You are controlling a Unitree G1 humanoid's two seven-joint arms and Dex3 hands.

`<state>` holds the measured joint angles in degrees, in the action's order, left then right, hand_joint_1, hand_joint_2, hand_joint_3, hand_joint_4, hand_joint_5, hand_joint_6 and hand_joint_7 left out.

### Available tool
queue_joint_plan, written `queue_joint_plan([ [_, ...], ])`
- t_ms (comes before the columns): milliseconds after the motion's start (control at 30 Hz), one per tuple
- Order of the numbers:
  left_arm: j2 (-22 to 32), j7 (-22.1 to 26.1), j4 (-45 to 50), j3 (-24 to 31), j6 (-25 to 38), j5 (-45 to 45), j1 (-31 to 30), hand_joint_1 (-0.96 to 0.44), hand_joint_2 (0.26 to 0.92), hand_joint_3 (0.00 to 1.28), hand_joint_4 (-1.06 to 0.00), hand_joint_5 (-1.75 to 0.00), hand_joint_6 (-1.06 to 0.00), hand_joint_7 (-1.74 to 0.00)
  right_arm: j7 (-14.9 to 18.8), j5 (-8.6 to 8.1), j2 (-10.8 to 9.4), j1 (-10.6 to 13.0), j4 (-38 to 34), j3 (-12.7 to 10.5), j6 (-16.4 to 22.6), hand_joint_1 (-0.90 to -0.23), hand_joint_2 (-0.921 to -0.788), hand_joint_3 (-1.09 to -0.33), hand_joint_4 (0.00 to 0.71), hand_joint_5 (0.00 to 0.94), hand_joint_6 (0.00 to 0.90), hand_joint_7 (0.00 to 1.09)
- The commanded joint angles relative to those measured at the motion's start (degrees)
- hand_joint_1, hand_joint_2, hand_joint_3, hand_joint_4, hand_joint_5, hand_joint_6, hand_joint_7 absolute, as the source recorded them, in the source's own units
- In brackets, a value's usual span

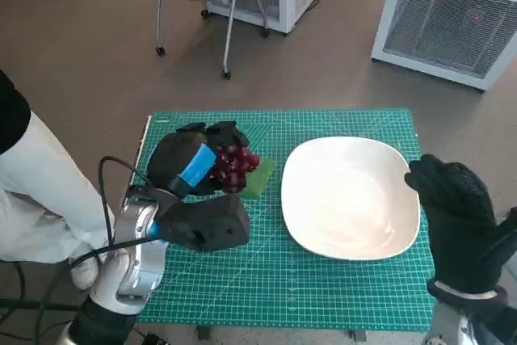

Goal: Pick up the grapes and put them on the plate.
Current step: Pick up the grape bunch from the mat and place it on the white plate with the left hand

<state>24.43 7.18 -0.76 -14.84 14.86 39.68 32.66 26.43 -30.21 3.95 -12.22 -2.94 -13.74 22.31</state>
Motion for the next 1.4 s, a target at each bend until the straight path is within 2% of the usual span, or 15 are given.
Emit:
queue_joint_plan([
  [33, -0.7, 0.3, 0.1, 0.1, -1.1, -0.7, 0.4, 0.0, 0.909, 0.02, -0.78, -1.16, -0.72, -0.97, -0.4, 0.2, -0.4, 0.7, -0.8, -0.3, 0.0, -0.381, -0.921, -0.519, 0.502, 0.512, 0.275, 0.87],
  [267, -2.6, 1.7, 0.9, -1.0, -2.0, -1.5, 1.7, 0.0, 0.903, 0.02, -0.79, -1.09, -0.71, -1.04, -0.3, 0.2, -0.2, 0.8, -0.7, -0.4, 0.0, -0.381, -0.921, -0.518, 0.502, 0.512, 0.275, 0.87],
  [533, -5.9, 3.6, 1.2, -4.6, -2.5, -0.3, 5.6, 0.0, 0.895, 0.01, -0.83, -1.0, -0.71, -1.09, -0.1, -0.14, 0.0, 1.0, -0.4, -0.7, -0.1, -0.381, -0.921, -0.518, 0.502, 0.512, 0.275, 0.87],
  [733, -8.8, 4.8, -0.5, -7.8, -2.7, 1.1, 9.8, 0.0, 0.891, 0.02, -0.82, -1.1, -0.74, -0.98, 0.0, -0.13, 0.1, 1.3, -0.2, -1.0, 0.1, -0.381, -0.921, -0.517, 0.503, 0.512, 0.275, 0.87],
  [967, -12.2, 4.8, -4.1, -10.5, -4.9, 1.4, 14.2, 0.01, 0.891, 0.05, -0.72, -1.31, -0.81, -0.8, -0.1, -0.29, -0.2, 2.0, 0.5, -1.1, 0.0, -0.383, -0.921, -0.515, 0.504, 0.51, 0.277, 0.87],
  [1033, -13.0, 4.3, -5.3, -11.1, -6.0, 1.5, 15.2, 0.01, 0.853, 0.15, -0.68, -1.33, -0.78, -0.87, -0.1, -0.34, -0.3, 2.2, 0.7, -1.2, 0.0, -0.383, -0.921, -0.515, 0.505, 0.509, 0.277, 0.87],
  [1167, -14.6, 3.5, -8.1, -11.6, -8.2, 0.8, 17.1, 0.0, 0.635, 0.63, -0.59, -1.42, -0.62, -1.28, -0.4, -0.36, -0.6, 2.7, 1.3, -1.2, 0.0, -0.382, -0.921, -0.515, 0.505, 0.509, 0.277, 0.86],
  [1233, -15.5, 3.3, -9.4, -11.5, -9.1, 0.1, 17.8, 0.0, 0.573, 0.77, -0.56, -1.47, -0.58, -1.38, -0.6, -0.36, -0.7, 3.0, 1.6, -1.2, 0.1, -0.381, -0.921, -0.515, 0.506, 0.508, 0.278, 0.86],
  [1333, -16.6, 3.1, -11.1, -11.4, -10.1, -0.3, 18.8, 0.0, 0.516, 0.9, -0.53, -1.54, -0.55, -1.45, -0.7, -0.44, -0.9, 3.3, 1.9, -1.2, 0.1, -0.381, -0.921, -0.515, 0.506, 0.508, 0.278, 0.86],
  [1400, -17.3, 2.9, -12.1, -11.6, -10.3, -0.1, 19.4, 0.01, 0.507, 0.9, -0.55, -1.57, -0.57, -1.37, -0.8, -0.52, -1.0, 3.5, 2.0, -1.3, 0.1, -0.38, -0.921, -0.514, 0.506, 0.507, 0.279, 0.86],
])
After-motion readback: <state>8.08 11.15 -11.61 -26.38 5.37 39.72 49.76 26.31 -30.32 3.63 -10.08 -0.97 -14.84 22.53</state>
